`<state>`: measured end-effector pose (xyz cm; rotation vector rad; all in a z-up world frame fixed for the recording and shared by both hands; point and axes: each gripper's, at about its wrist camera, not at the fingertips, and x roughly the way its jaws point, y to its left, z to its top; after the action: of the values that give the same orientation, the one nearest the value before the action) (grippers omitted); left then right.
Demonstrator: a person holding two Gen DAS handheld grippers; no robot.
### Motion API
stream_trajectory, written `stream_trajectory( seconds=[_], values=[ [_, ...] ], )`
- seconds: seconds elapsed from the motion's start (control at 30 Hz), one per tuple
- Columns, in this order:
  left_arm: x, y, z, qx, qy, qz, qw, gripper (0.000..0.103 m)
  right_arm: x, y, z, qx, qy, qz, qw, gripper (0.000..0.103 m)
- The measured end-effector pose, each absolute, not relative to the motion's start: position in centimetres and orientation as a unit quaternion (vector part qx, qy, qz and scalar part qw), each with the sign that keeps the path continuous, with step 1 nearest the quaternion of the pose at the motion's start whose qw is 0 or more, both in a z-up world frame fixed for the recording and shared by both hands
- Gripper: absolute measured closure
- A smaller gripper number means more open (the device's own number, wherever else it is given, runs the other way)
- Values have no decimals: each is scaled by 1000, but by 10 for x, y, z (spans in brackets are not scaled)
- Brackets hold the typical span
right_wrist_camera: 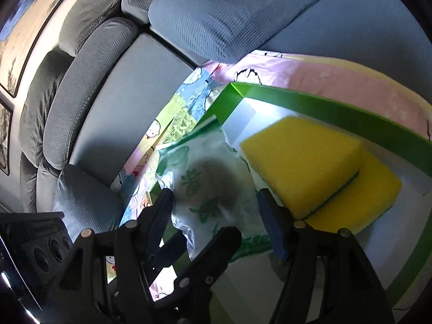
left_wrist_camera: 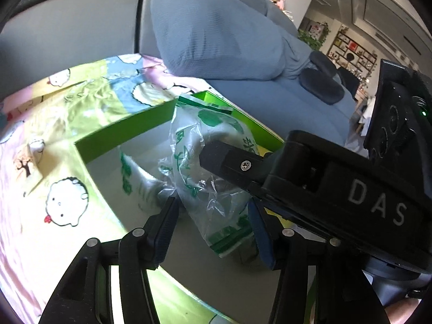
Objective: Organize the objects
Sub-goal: 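Lower the plastic bag into the box beside the sponges and open, then withdraw the right tool from the box to the tissue pack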
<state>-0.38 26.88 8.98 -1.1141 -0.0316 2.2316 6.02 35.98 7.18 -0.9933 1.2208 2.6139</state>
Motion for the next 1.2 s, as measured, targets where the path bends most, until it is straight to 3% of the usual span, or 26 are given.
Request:
stream_trajectory(
  seconds=[0.47,0.77,0.87,1.2],
  values=[
    [23,226,107,-401,39,879,257,49,53,343,74,-357,371,855,65,31],
    [30,147,116,-393,-5,900,189,49,61,331,90,-350,344,867,81,25],
    [32,111,117,-395,-22,906,149,48,61,318,100,-340,321,881,74,19],
    [30,9,97,-394,-121,910,51,48,45,246,129,-327,234,915,-27,19]
  ],
)
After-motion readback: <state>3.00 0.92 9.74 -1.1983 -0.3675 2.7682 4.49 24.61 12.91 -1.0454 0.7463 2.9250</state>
